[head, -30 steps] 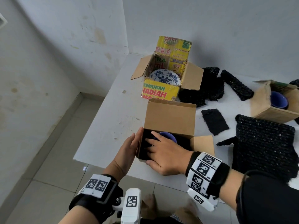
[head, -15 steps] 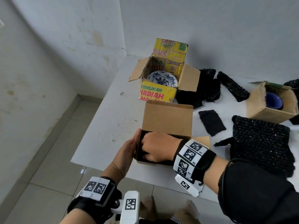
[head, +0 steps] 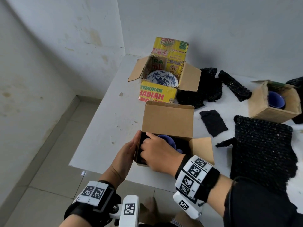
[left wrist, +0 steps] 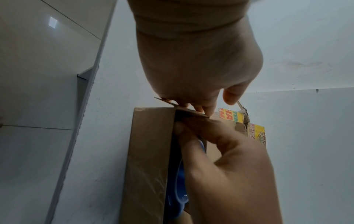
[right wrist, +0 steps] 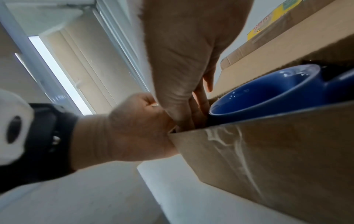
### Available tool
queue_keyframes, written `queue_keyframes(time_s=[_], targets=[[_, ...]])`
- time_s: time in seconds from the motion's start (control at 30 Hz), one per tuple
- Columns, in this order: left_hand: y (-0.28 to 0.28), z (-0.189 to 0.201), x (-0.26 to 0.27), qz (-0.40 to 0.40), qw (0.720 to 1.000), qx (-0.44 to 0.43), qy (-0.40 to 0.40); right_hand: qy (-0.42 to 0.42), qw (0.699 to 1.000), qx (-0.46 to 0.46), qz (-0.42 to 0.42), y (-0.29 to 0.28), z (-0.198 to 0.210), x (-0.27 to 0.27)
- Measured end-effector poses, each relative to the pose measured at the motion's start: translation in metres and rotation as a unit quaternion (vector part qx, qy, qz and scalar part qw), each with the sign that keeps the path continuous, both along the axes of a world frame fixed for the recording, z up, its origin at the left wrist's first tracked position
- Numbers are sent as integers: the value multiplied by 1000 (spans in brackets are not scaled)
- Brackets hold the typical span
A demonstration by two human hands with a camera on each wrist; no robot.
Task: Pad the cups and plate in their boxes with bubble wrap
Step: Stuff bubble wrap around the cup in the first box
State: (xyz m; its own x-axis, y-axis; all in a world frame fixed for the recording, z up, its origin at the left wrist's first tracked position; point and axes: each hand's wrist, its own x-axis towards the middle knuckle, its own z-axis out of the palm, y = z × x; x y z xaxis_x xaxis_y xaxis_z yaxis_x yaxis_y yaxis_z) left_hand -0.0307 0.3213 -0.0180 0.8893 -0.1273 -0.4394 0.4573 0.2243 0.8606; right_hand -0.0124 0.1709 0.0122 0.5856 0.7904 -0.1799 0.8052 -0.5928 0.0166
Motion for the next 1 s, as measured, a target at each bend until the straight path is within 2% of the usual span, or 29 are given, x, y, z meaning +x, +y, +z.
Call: queue_keyframes(time_s=[0.07, 0.13, 0.2, 0.3, 0.4, 0.5, 0.6, 0.7, 0.87, 1.0], targets=[[-3, 5, -4, -44, 998, 39, -7, -3, 1000, 24, -7, -7, -6, -10], [-13, 18, -2, -70, 997, 22, 31, 34, 999, 24, -29, -11, -9, -16], [-18, 27, -4, -94, 991, 90, -18, 53, 997, 29, -45, -12, -8, -16], [-15, 23, -5, -82, 992, 91, -11, 57, 997, 30, -41, -9, -7, -13], [-16, 26, -3, -36, 999, 6, 38, 77, 994, 65, -34, -9, -3, -8], [-25, 44, 2, -40, 996, 72, 27, 94, 980, 172, -46, -17, 2, -3], [-32, 60, 15, 8, 980, 192, -50, 92, 948, 295, -82, -34, 11, -1], [-45, 68, 30, 5, 952, 272, -144, 69, 925, 353, -124, -67, 29, 4], [-106, 88, 47, -85, 925, 274, -250, 20, 902, 365, -230, -154, 48, 18], [-164, 86, 60, -195, 896, 284, -279, 14, 868, 353, -349, -221, 48, 24]])
